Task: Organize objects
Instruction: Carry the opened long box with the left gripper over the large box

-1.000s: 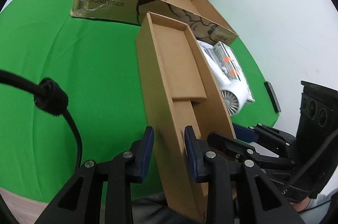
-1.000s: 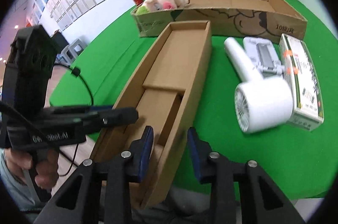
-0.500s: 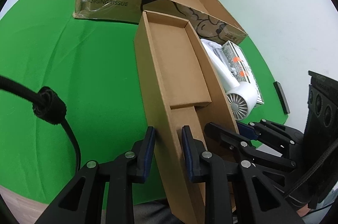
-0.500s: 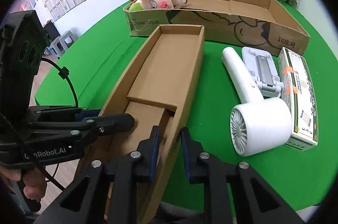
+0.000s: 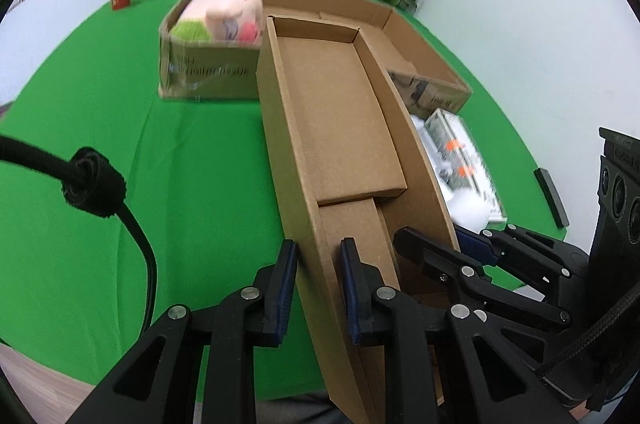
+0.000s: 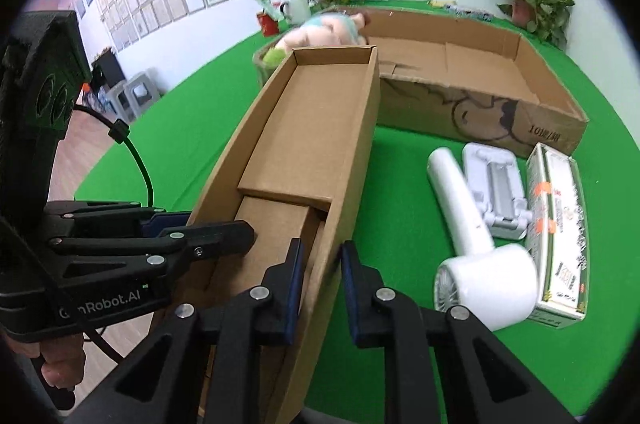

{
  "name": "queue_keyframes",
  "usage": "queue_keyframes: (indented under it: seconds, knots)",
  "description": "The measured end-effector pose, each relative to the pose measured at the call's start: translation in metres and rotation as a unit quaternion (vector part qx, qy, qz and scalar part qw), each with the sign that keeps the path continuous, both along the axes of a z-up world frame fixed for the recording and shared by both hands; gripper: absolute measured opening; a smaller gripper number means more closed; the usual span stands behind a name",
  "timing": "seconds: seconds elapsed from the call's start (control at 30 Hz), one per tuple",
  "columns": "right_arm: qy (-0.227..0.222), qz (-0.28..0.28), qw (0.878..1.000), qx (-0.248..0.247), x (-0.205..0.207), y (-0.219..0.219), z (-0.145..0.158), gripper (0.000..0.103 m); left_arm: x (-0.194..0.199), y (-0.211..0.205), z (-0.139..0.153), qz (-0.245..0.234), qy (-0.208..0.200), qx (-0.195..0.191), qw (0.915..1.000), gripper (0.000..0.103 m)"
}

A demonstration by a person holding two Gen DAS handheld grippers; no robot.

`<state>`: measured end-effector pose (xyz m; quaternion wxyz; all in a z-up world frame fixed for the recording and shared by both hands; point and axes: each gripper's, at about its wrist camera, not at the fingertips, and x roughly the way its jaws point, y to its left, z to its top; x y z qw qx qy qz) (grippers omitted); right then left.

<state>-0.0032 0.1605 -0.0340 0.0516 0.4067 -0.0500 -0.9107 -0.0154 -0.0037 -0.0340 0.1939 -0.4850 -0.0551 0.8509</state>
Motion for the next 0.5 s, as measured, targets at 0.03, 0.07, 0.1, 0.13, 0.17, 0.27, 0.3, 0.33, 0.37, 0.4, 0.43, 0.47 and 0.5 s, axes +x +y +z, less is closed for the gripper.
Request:
queue_keyframes:
  seconds: [0.03,0.07,0.1,0.13,0.17,0.27,0.3,0.33,0.37,0.4,0.43,0.47,0.5]
  knots:
    - [0.008,-0.004,1.000,0.001,-0.002,0.002,0.005,0.016,-0.001,0.005,0.005,0.000,0.009,-0.003,1.0000,0.019]
    - [0.016,-0.006,1.000,0.002,-0.003,0.002,0.010,0.016,-0.002,0.009,0.017,-0.001,0.025,-0.006,0.9997,0.018]
    - [0.029,-0.009,1.000,0.005,-0.004,0.004,0.018,0.016,-0.003,0.012,0.024,-0.003,0.037,-0.006,0.9993,0.018]
    - [0.043,-0.012,0.999,0.008,-0.004,0.006,0.026,0.016,-0.005,0.014,0.032,-0.006,0.048,-0.005,0.9988,0.018]
    - [0.055,-0.015,0.998,0.012,-0.006,0.007,0.035,0.015,-0.008,0.018,0.045,-0.008,0.066,-0.004,0.9978,0.019]
    - [0.093,-0.026,0.995,0.022,-0.016,0.016,0.062,0.015,-0.018,0.027,0.080,-0.014,0.108,-0.001,0.9941,0.019]
    - [0.108,-0.032,0.993,0.024,-0.018,0.019,0.073,0.015,-0.021,0.029,0.090,-0.016,0.119,-0.001,0.9927,0.019]
    - [0.119,-0.036,0.992,0.026,-0.021,0.022,0.081,0.014,-0.025,0.033,0.101,-0.019,0.133,-0.001,0.9910,0.019]
    - [0.134,-0.042,0.990,0.028,-0.023,0.025,0.092,0.014,-0.029,0.036,0.114,-0.022,0.148,-0.001,0.9888,0.019]
    - [0.147,-0.047,0.988,0.032,-0.026,0.028,0.101,0.014,-0.033,0.039,0.126,-0.027,0.162,-0.002,0.9864,0.019]
    - [0.160,-0.052,0.985,0.037,-0.029,0.030,0.110,0.014,-0.037,0.043,0.136,-0.031,0.173,-0.003,0.9844,0.019]
    - [0.169,-0.056,0.983,0.039,-0.032,0.033,0.117,0.014,-0.043,0.047,0.147,-0.035,0.184,-0.006,0.9824,0.019]
    - [0.175,-0.060,0.982,0.040,-0.037,0.035,0.123,0.014,-0.049,0.051,0.158,-0.038,0.191,-0.011,0.9808,0.018]
